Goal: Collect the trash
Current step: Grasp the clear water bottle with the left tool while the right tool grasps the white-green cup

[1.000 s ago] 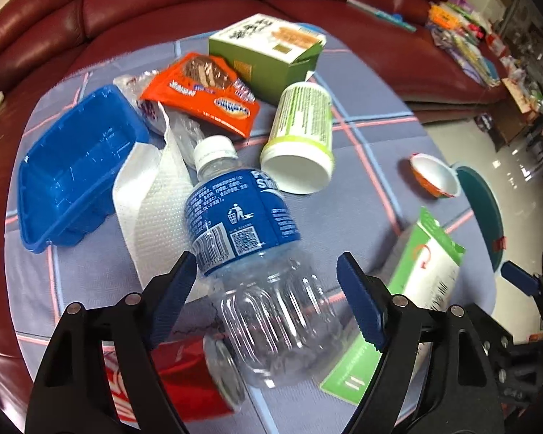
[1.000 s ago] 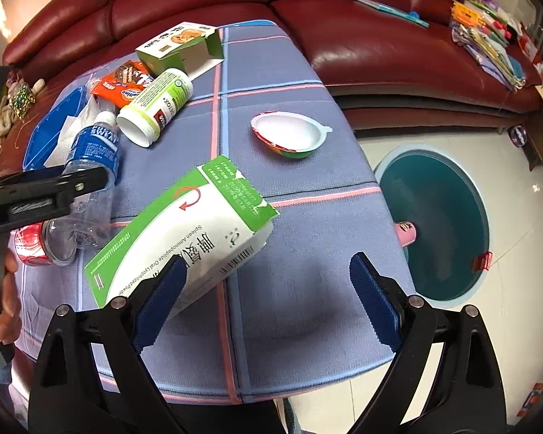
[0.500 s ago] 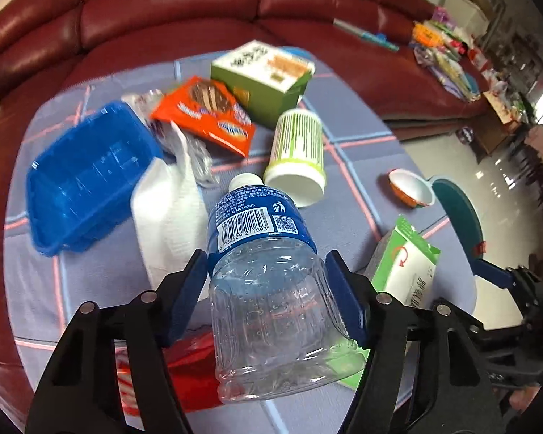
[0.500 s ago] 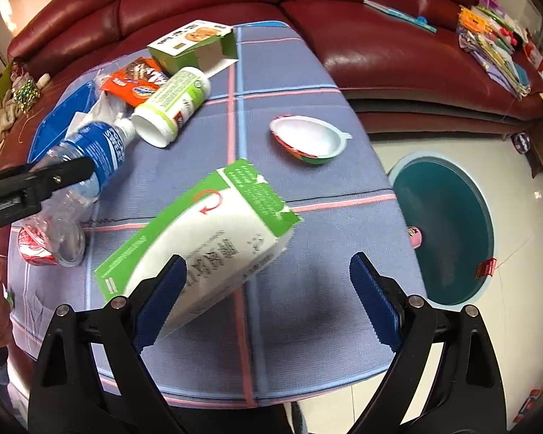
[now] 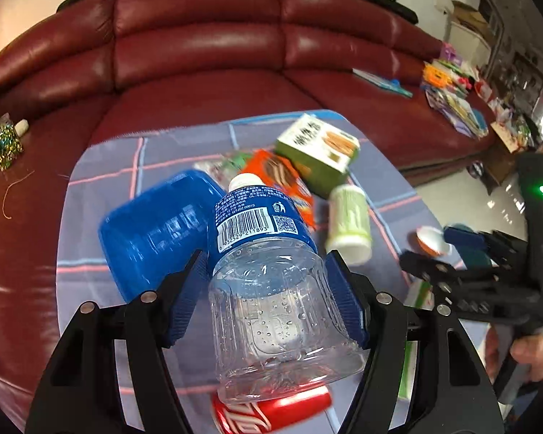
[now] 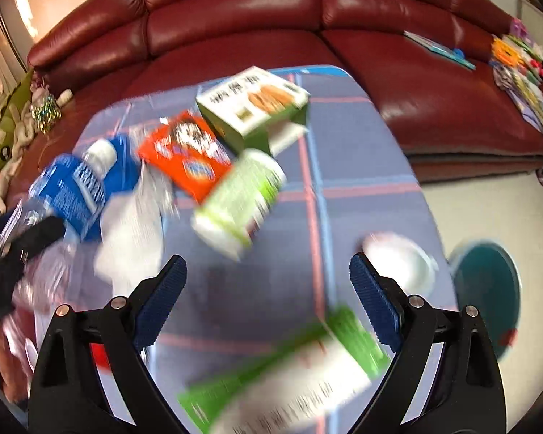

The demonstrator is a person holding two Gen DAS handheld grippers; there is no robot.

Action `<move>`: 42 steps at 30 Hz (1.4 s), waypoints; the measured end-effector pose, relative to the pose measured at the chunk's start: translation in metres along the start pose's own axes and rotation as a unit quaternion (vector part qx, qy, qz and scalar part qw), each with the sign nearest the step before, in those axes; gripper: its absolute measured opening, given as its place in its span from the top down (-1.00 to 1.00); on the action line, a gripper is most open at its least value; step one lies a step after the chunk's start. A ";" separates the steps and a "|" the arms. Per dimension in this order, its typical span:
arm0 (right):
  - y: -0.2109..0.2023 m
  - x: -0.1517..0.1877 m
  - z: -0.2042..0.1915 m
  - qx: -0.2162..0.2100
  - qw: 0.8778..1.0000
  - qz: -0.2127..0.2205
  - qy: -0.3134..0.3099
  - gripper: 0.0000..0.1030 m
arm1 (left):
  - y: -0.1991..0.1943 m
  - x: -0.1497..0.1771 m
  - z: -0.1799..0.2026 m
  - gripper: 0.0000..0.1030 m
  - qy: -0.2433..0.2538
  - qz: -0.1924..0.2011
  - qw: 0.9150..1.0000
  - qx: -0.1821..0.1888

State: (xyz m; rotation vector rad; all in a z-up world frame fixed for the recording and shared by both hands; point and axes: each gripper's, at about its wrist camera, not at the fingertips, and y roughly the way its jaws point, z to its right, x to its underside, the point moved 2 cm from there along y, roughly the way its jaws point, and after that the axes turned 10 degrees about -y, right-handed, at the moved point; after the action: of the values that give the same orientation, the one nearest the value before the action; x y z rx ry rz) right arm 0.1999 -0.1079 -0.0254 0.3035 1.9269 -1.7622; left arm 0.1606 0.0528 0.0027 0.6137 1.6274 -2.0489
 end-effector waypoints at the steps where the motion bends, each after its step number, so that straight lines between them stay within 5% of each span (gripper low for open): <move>1: 0.007 -0.008 -0.002 -0.004 1.000 0.000 0.000 -0.70 | 0.001 -0.003 -0.004 -0.32 -0.003 0.003 1.000 -0.001; 5: 0.046 -0.030 -0.010 -0.022 1.000 -0.020 -0.004 -0.67 | 0.013 -0.010 -0.017 -0.33 -0.011 -0.001 1.000 -0.007; 11: 0.077 -0.022 -0.008 -0.048 0.997 -0.060 0.007 -0.17 | 0.022 -0.008 -0.021 -0.33 -0.016 -0.008 1.000 -0.007; 16: 0.085 -0.011 -0.010 -0.053 0.996 -0.075 0.004 -0.03 | 0.023 -0.006 -0.010 -0.33 -0.006 -0.004 1.000 -0.004; 28: 0.014 0.007 0.014 -0.045 0.999 -0.006 0.011 -0.02 | 0.012 -0.001 0.028 -0.33 0.015 0.001 1.000 0.012; 42: -0.091 0.107 0.150 0.039 0.994 0.024 0.103 -0.02 | 0.003 0.030 0.190 -0.33 0.131 -0.013 0.986 0.106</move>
State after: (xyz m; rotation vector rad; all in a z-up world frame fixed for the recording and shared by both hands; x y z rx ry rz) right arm 0.0978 -0.2851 -0.0057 0.5741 1.9748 -1.8384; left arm 0.1255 -0.1358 0.0216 0.9772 1.5715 -2.2570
